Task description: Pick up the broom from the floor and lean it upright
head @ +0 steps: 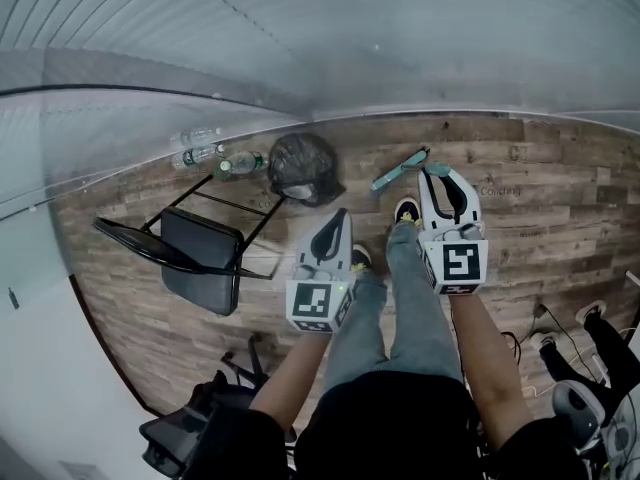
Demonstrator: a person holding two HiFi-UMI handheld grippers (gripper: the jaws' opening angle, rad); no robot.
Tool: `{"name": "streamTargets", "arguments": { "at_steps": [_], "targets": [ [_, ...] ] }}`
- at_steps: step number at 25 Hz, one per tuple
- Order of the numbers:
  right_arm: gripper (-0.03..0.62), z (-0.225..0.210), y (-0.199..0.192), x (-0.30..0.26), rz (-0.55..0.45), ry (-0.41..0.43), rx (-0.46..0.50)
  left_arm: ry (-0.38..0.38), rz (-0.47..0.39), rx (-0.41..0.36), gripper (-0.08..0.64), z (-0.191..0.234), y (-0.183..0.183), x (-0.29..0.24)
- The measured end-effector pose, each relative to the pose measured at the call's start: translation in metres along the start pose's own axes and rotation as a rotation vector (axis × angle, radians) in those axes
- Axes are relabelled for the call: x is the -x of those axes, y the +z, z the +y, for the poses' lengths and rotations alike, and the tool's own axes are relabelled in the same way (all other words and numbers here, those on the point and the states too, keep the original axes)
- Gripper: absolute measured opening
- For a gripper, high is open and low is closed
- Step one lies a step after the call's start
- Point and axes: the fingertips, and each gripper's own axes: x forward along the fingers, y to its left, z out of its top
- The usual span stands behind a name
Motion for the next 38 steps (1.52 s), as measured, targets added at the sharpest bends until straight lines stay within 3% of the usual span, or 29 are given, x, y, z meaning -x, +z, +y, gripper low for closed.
{"name": "streamTargets", "arguments": {
  "at_steps": [7,17,38],
  "targets": [
    [0.089,-0.028,-0.012,-0.056,-0.01,-0.056,-0.004,0.024,0.035,-0.005,0.02,0.008,-0.014,-0.037],
    [0.089,-0.047,0.007,-0.108,-0.01,-0.072,-0.036,0.056,0.039,-0.01,0.02,0.019,0.004,-0.051],
    [0.089,-0.04,0.018,-0.149,0.017,-0.035,0.013,0.073,0.043,0.024,0.02,0.04,0.005,-0.061]
  ]
}}
